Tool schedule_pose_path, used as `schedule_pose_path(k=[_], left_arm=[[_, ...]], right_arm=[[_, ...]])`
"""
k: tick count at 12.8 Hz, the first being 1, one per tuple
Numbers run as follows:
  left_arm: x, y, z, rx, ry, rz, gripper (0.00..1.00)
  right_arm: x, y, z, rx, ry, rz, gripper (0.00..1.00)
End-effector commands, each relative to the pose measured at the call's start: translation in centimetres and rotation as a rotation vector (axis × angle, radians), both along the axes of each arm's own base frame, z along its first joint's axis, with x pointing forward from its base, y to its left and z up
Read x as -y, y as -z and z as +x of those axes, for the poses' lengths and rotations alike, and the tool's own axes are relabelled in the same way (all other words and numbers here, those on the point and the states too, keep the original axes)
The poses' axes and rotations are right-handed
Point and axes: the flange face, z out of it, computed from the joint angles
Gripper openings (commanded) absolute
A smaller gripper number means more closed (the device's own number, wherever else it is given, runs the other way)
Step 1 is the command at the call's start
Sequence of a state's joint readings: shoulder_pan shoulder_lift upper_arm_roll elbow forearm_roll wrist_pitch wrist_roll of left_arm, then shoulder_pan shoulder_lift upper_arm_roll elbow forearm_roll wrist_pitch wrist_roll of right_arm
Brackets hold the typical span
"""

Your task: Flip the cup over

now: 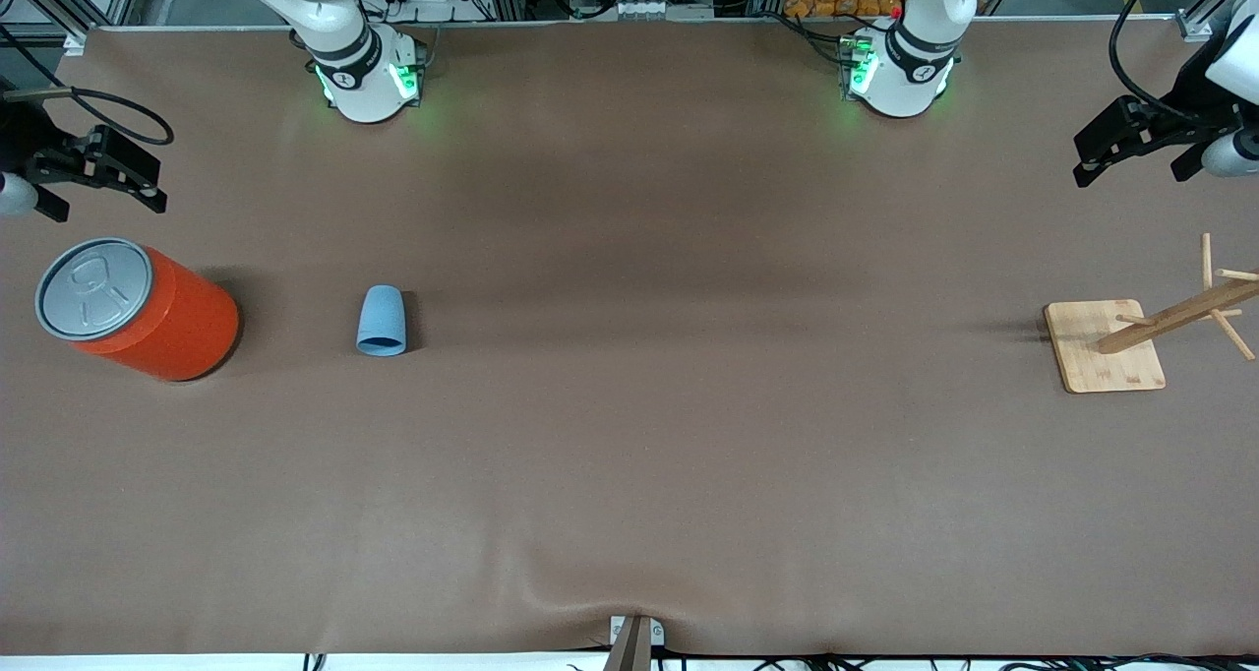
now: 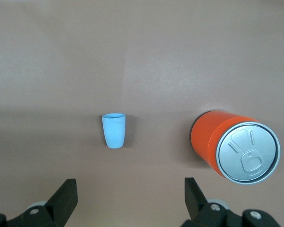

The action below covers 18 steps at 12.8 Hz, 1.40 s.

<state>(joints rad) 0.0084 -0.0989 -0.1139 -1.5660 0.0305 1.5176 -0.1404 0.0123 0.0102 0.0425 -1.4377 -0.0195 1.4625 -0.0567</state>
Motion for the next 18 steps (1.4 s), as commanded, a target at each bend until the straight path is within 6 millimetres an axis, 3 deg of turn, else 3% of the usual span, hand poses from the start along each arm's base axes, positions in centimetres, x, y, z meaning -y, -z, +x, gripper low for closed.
schedule_pose_path(k=[1, 8, 11, 13, 14, 18], left_arm=[[-0.2, -0.4, 0.2, -0.008, 0.007, 0.025, 1.00], [-0.1, -0.6, -0.3, -0.024, 0.004, 0.025, 1.00], [-0.3, -0.6, -0.7, -0.038, 0.003, 0.026, 1.00], [-0.2, -0.4, -0.7, -0.052, -0.004, 0.028, 1.00], [-0.2, -0.3, -0.8, -0.058, -0.004, 0.028, 1.00], [0.0, -0.2, -1.0, -0.074, -0.005, 0.030, 1.00]], right_arm=[[-0.2, -0.2, 0.3, 0.001, -0.006, 0.000, 1.00], [-1.1, 0.9, 0.8, -0.027, -0.032, 0.000, 1.00], [-1.5, 6.4, 3.6, -0.126, -0.038, -0.001, 1.00], [-0.6, 9.7, 4.9, -0.194, -0.023, -0.001, 1.00], [-0.6, 12.3, 4.8, -0.270, -0.008, -0.003, 1.00], [-1.1, 20.9, 4.0, -0.293, -0.011, 0.012, 1.00]])
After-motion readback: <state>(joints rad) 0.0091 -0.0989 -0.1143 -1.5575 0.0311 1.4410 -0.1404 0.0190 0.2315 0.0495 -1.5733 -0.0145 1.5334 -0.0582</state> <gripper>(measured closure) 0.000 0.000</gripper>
